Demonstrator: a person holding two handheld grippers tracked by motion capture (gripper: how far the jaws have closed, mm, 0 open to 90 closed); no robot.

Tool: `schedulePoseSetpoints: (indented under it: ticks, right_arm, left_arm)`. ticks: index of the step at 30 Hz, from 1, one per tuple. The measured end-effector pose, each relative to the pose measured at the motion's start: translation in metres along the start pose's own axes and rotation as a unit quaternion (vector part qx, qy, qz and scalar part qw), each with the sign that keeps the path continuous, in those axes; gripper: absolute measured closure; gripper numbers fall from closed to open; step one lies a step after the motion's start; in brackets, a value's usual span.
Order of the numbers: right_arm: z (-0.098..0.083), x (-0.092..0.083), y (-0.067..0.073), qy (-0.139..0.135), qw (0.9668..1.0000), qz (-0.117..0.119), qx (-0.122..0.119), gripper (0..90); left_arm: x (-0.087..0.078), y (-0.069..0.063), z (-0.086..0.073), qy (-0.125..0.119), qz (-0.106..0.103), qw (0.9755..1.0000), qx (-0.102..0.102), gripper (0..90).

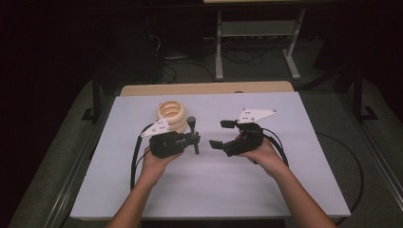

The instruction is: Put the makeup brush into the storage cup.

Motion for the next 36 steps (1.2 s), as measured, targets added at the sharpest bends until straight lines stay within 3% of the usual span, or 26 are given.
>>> schedulePoseSetpoints:
  ticks: [10, 22, 36]
  right_arm:
    - [-0.009, -0.015, -0.005, 0.006, 0.9994, -0.034, -0.002, 9.7]
    - [-0.037, -0.045, -0.01, 0.018, 0.997, -0.076, 0.0, 8.3]
    - [-0.054, -0.074, -0.021, 0.001, 0.9923, -0.123, 0.012, 8.5]
  left_arm:
    - [-0.004, 0.002, 0.0, 0.002, 0.001, 1.0, -0.002, 78.8]
    - [-0.007, 0.004, 0.001, 0.003, 0.001, 1.0, -0.001, 78.8]
    - [-0.01, 0.008, 0.003, 0.005, 0.006, 1.0, -0.002, 78.8]
Point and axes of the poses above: each handheld gripper's, and its own axes: x roughly forward along the jaws, z roughly out of its top, y roughly to its left, the point moved 4 cm from there along x, roughly forward along the jaws, and after that the axes turned 5 degrees about x, right-handed, at the moved point
